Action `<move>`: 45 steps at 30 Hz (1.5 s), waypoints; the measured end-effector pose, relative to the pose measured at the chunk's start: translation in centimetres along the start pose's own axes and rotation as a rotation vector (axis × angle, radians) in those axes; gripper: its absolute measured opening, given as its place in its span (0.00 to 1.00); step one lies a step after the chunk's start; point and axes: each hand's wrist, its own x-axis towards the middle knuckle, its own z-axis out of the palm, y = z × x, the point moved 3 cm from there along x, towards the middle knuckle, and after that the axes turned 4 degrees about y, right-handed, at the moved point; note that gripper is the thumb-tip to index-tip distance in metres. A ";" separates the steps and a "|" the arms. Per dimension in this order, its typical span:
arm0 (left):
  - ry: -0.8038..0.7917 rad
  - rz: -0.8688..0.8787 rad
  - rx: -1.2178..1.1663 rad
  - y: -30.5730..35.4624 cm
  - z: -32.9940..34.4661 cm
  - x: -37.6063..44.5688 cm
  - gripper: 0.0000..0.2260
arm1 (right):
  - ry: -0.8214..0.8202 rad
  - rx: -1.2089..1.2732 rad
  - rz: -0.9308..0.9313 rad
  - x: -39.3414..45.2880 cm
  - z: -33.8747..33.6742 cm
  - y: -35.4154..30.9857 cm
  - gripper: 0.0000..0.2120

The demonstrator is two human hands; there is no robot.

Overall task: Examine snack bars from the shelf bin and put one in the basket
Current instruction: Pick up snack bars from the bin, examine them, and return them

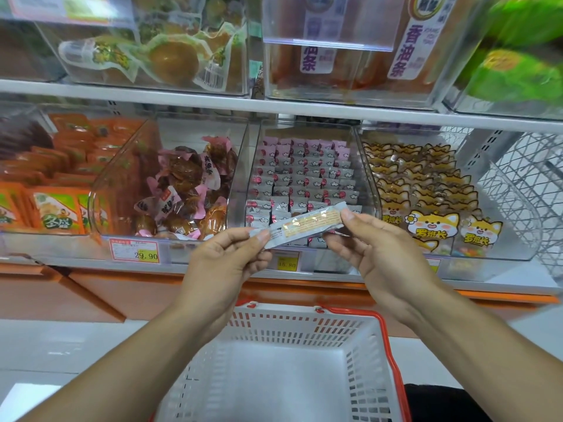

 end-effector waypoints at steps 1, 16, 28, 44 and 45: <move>0.009 -0.003 0.015 -0.1 -0.1 0.0 0.14 | -0.012 -0.015 -0.003 0.0 0.0 -0.1 0.14; -0.054 -0.230 0.215 -1.6 0.4 0.4 0.07 | -0.479 -0.609 -0.404 -0.3 0.7 -1.1 0.20; -0.075 0.679 1.016 -0.2 1.4 -1.2 0.10 | -0.069 -0.579 -0.610 2.8 1.1 -2.2 0.15; -0.281 0.609 1.595 -1.9 1.6 -0.9 0.35 | -0.107 -1.509 -0.850 4.4 3.1 -0.4 0.16; -0.283 0.606 1.591 -1.9 1.6 -0.9 0.35 | -0.121 -1.635 -0.829 4.6 3.1 0.0 0.16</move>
